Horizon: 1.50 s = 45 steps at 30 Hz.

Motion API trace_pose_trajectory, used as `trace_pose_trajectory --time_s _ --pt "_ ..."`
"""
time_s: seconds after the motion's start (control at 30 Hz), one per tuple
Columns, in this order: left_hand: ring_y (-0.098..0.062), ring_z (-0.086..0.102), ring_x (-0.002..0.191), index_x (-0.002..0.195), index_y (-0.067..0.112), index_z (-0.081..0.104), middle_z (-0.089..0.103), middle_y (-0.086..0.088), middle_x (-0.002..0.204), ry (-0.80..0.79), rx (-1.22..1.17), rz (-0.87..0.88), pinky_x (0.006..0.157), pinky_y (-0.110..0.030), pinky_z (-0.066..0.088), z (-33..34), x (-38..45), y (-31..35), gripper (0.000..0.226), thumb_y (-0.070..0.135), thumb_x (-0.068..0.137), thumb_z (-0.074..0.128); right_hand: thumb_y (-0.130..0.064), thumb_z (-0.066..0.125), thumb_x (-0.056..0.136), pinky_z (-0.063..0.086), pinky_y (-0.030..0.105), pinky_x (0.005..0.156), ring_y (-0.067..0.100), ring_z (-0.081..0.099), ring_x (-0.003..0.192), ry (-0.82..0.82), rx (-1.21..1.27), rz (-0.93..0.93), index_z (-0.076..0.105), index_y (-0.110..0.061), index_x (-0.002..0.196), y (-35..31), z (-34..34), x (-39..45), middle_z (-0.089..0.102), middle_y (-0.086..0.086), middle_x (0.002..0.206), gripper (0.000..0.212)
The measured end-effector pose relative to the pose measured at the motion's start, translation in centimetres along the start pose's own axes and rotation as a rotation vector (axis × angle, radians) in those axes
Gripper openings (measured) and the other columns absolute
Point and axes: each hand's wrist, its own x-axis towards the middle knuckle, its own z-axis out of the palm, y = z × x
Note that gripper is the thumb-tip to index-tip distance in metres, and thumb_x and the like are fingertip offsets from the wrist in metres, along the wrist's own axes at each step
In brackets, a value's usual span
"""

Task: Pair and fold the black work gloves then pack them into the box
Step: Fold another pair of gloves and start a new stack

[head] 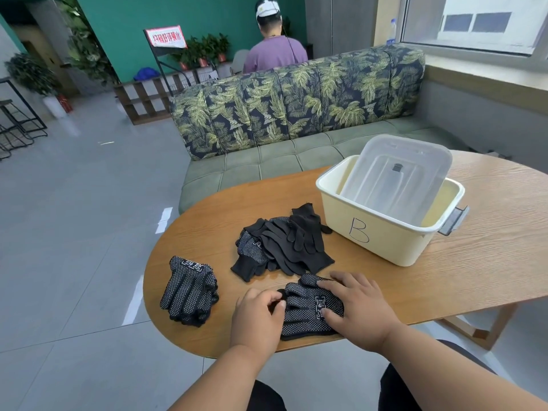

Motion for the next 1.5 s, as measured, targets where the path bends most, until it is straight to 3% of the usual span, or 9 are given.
trace_pose_trajectory --time_s 0.1,0.27,0.43,0.5,0.57,0.83,1.1,1.37,1.5 --pt "-0.01 0.049 0.108 0.096 0.04 0.071 0.056 0.02 0.101 0.005 0.001 -0.019 0.096 -0.031 0.049 -0.1 0.1 0.2 0.009 0.043 0.096 0.062 -0.072 0.037 0.089 0.025 0.04 0.12 0.013 0.028 0.145 0.0 0.002 0.0 0.037 -0.051 0.152 0.0 0.1 0.0 0.035 -0.019 0.159 0.067" --pt "-0.011 0.051 0.103 0.08 0.035 0.062 0.054 0.02 0.095 0.022 -0.013 -0.062 0.09 -0.029 0.047 -0.4 0.2 0.4 0.019 0.036 0.099 0.061 -0.072 0.037 0.089 0.024 0.039 0.119 0.013 0.028 0.144 0.009 -0.009 0.003 0.037 -0.052 0.152 0.0 0.1 -0.1 0.035 -0.019 0.159 0.066" --pt "-0.011 0.056 0.098 0.085 0.034 0.064 0.055 0.019 0.096 0.0 -0.033 -0.06 0.089 -0.033 0.052 -0.8 0.5 0.2 0.014 0.036 0.098 0.062 -0.072 0.036 0.088 0.024 0.039 0.119 0.013 0.027 0.145 0.006 -0.02 0.006 0.036 -0.052 0.152 -0.1 0.0 -0.1 0.035 -0.018 0.159 0.067" --pt "-0.009 0.055 0.102 0.096 0.037 0.067 0.055 0.02 0.101 -0.019 -0.034 -0.03 0.093 -0.033 0.052 -0.6 0.3 0.1 0.005 0.039 0.097 0.063 -0.072 0.035 0.088 0.024 0.04 0.12 0.014 0.028 0.145 0.003 -0.021 0.005 0.036 -0.052 0.152 -0.2 -0.1 -0.2 0.035 -0.018 0.159 0.067" --pt "-0.009 0.052 0.109 0.11 0.041 0.069 0.054 0.019 0.108 -0.063 -0.02 0.001 0.098 -0.032 0.051 -0.3 0.2 0.1 0.015 0.042 0.097 0.063 -0.072 0.035 0.088 0.024 0.04 0.12 0.014 0.028 0.145 0.005 -0.018 0.006 0.037 -0.051 0.152 -0.4 -0.2 -0.2 0.035 -0.018 0.159 0.067" --pt "-0.01 0.055 0.105 0.094 0.041 0.069 0.055 0.021 0.104 -0.034 -0.043 -0.007 0.093 -0.033 0.052 -0.6 0.3 0.3 0.009 0.035 0.098 0.063 -0.072 0.035 0.088 0.025 0.041 0.12 0.016 0.029 0.145 0.007 -0.022 0.004 0.038 -0.051 0.152 -0.3 -0.1 -0.2 0.037 -0.016 0.159 0.067" --pt "-0.009 0.062 0.095 0.111 0.037 0.062 0.065 0.017 0.106 -0.068 0.067 -0.023 0.08 -0.03 0.054 -1.9 1.5 -0.2 0.017 0.025 0.102 0.055 -0.072 0.035 0.088 0.024 0.04 0.12 0.016 0.03 0.144 0.012 -0.046 0.005 0.038 -0.051 0.152 -0.4 0.0 -0.2 0.037 -0.017 0.158 0.067" --pt "-0.007 0.061 0.099 0.115 0.033 0.067 0.062 0.015 0.113 -0.047 0.012 -0.014 0.089 -0.031 0.056 -1.7 1.9 0.5 0.019 0.027 0.101 0.057 -0.071 0.036 0.089 0.023 0.04 0.12 0.015 0.028 0.144 0.003 -0.043 0.004 0.036 -0.052 0.153 -0.4 -0.2 -0.2 0.035 -0.017 0.159 0.066" --pt "-0.012 0.05 0.122 0.133 0.035 0.061 0.054 0.01 0.129 -0.121 -0.066 0.065 0.109 -0.035 0.045 -1.6 2.9 1.5 0.031 0.033 0.105 0.048 -0.072 0.036 0.089 0.023 0.039 0.12 0.015 0.028 0.145 0.001 -0.046 0.003 0.036 -0.052 0.153 -0.4 -0.2 -0.2 0.035 -0.017 0.159 0.067"
